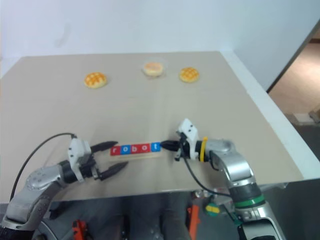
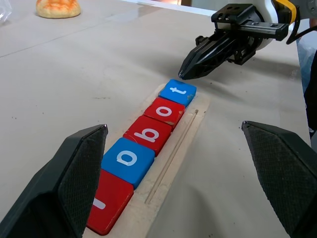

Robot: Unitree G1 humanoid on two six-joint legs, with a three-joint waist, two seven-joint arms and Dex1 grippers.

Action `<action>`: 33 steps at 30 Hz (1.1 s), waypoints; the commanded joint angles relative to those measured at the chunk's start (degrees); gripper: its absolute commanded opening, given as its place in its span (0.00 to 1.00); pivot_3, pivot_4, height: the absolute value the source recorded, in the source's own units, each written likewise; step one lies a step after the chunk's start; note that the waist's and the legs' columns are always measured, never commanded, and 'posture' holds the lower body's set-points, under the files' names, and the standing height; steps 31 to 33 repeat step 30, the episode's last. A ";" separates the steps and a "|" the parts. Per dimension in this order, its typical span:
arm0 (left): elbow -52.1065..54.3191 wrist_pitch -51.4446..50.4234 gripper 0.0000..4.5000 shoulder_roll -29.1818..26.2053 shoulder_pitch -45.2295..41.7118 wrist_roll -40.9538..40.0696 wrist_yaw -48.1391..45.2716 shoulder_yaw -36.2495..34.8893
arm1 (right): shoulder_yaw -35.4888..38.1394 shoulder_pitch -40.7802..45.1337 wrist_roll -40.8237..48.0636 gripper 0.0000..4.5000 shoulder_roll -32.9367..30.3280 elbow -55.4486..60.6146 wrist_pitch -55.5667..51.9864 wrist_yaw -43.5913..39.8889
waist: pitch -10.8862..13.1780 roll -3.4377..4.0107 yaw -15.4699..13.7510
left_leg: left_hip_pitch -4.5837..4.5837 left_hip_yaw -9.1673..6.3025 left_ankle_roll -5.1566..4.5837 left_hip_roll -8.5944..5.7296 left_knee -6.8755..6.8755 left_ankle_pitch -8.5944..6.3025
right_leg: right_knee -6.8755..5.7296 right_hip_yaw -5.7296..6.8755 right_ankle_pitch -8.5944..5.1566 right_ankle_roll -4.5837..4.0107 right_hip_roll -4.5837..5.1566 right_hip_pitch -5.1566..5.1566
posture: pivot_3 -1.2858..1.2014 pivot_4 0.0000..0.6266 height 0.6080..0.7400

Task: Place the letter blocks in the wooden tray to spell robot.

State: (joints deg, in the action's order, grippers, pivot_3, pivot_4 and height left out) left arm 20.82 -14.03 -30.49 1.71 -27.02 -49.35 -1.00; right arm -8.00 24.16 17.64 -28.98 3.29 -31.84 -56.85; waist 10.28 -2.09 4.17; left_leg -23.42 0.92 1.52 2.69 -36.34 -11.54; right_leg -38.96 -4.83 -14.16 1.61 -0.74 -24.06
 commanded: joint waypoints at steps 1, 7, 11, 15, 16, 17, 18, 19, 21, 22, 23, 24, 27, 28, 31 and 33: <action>1.05 0.72 1.00 -0.53 -0.57 0.01 -0.19 -0.54 | -0.43 1.35 -0.22 0.01 0.42 0.18 1.47 0.48 | 0.00 0.00 0.01 | 0.01 -0.01 0.00 0.01 0.00 0.00 | 0.00 0.01 0.00 0.00 -0.01 0.00 | 0.52 0.24 1.00; 1.05 0.95 1.00 -0.56 -0.52 0.63 -0.13 -0.23 | -1.57 1.47 -0.91 0.01 0.28 -0.79 3.17 -0.15 | 0.00 0.00 0.01 | 0.01 0.00 0.00 0.00 0.00 0.00 | -0.01 0.00 0.01 -0.01 0.00 0.01 | 0.52 0.24 1.00; 1.10 1.04 1.00 -0.50 -0.35 0.89 -0.08 -0.28 | -1.34 1.94 -1.32 0.01 0.15 -1.62 4.66 0.01 | 0.00 0.00 0.01 | 0.01 -0.01 0.00 0.00 0.00 0.00 | 0.00 0.01 0.01 -0.02 0.00 0.00 | 0.52 0.24 1.00; 0.59 0.33 1.00 0.23 -0.58 -0.13 2.31 -3.03 | 2.60 3.62 0.40 0.14 -0.42 -2.98 4.69 1.26 | 0.00 0.00 0.01 | 0.01 -0.01 0.00 0.00 0.00 0.00 | -0.01 0.01 0.01 -0.02 0.00 0.00 | 0.52 0.24 1.00; 0.35 -0.29 1.00 0.45 -0.86 -0.86 3.40 -4.29 | 4.16 3.96 1.00 0.20 -0.65 -3.22 4.62 1.99 | 0.00 0.00 -0.01 | 0.01 -0.02 0.00 0.00 0.00 0.00 | -0.01 0.01 0.01 -0.01 0.00 0.00 | 0.52 0.24 1.00; -0.20 -0.83 1.00 0.52 -1.27 -1.64 4.50 -5.86 | 6.02 4.18 1.81 0.28 -0.98 -3.31 4.25 2.68 | 0.00 0.00 -0.02 | 0.00 -0.02 0.00 0.00 -0.01 0.00 | -0.01 0.01 0.02 -0.01 0.00 0.00 | 0.52 0.24 1.00; -0.80 -1.32 1.00 0.59 -1.61 -2.28 5.62 -7.36 | 7.52 4.14 2.49 0.34 -1.43 -3.21 3.97 2.95 | 0.00 0.00 -0.05 | 0.00 -0.02 0.00 0.00 0.00 0.00 | -0.01 0.02 0.02 0.00 0.00 0.00 | 0.52 0.24 1.00; -1.41 -1.80 1.00 0.64 -1.89 -2.85 6.69 -8.72 | 8.71 3.85 3.24 0.42 -1.98 -2.90 3.58 2.89 | 0.00 0.00 -0.06 | 0.00 -0.02 0.00 0.00 0.00 0.00 | -0.01 0.01 0.02 0.00 0.01 0.01 | 0.52 0.24 1.00; -2.56 -1.98 1.00 0.45 -2.07 -2.80 8.40 -11.01 | 11.27 2.17 4.99 0.57 -3.34 -1.61 2.81 2.50 | 0.00 -0.01 -0.07 | 0.00 -0.04 0.00 0.00 0.00 0.00 | 0.00 0.04 0.01 0.00 0.00 0.01 | 0.52 0.24 1.00; -3.27 -1.55 1.00 0.13 -2.00 -2.11 8.92 -11.82 | 12.53 0.81 5.44 0.65 -3.95 -1.25 3.06 2.56 | 0.00 -0.01 -0.07 | 0.00 -0.04 -0.01 0.00 0.00 0.00 | 0.01 0.03 0.00 -0.01 0.00 0.02 | 0.52 0.24 1.00; -3.77 -1.30 1.00 -0.02 -1.85 -1.59 9.43 -12.47 | 13.55 -0.61 5.77 0.73 -4.42 -0.93 3.41 2.66 | -0.01 -0.03 -0.10 | 0.00 -0.04 -0.01 -0.01 0.02 -0.01 | 0.01 0.03 -0.03 0.00 0.01 0.02 | 0.52 0.24 1.00; -4.35 -1.49 1.00 -0.25 -1.71 -0.97 10.26 -13.05 | 14.37 -2.51 5.68 0.81 -4.98 -0.91 4.60 2.45 | -0.02 -0.04 -0.16 | -0.01 -0.05 -0.02 -0.01 0.03 -0.02 | 0.01 0.04 -0.06 0.01 0.01 0.03 | 0.52 0.24 1.00; -5.83 -2.96 1.00 -0.61 -1.44 0.38 13.12 -14.20 | 16.65 -6.92 5.30 0.99 -5.90 -0.53 6.53 3.71 | -0.01 -0.03 -0.23 | -0.01 -0.05 0.00 -0.02 0.04 -0.07 | 0.01 0.04 -0.13 0.04 0.03 0.03 | 0.52 0.24 1.00; -6.09 -2.87 1.00 -0.32 -1.43 0.32 13.64 -14.68 | 17.37 -7.70 5.37 0.99 -5.91 -0.34 6.69 4.62 | -0.01 -0.03 -0.27 | -0.01 -0.03 0.00 -0.02 0.05 -0.08 | 0.01 0.02 -0.13 0.04 0.03 0.02 | 0.52 0.24 1.00; -6.46 -0.72 1.00 -0.87 -0.75 4.22 15.82 -14.69 | 18.99 -9.39 6.05 0.99 -5.58 0.64 6.20 6.55 | -0.01 -0.02 -0.19 | 0.00 0.04 0.00 -0.01 0.03 -0.08 | 0.01 -0.03 -0.09 0.04 0.03 0.00 | 0.52 0.24 1.00; -6.46 -0.72 1.00 -0.87 -0.75 4.22 15.82 -14.69 | 18.99 -9.39 6.05 0.99 -5.58 0.64 6.20 6.55 | -0.01 -0.02 -0.19 | 0.00 0.04 0.00 -0.01 0.03 -0.08 | 0.01 -0.03 -0.09 0.04 0.03 0.00 | 0.52 0.24 1.00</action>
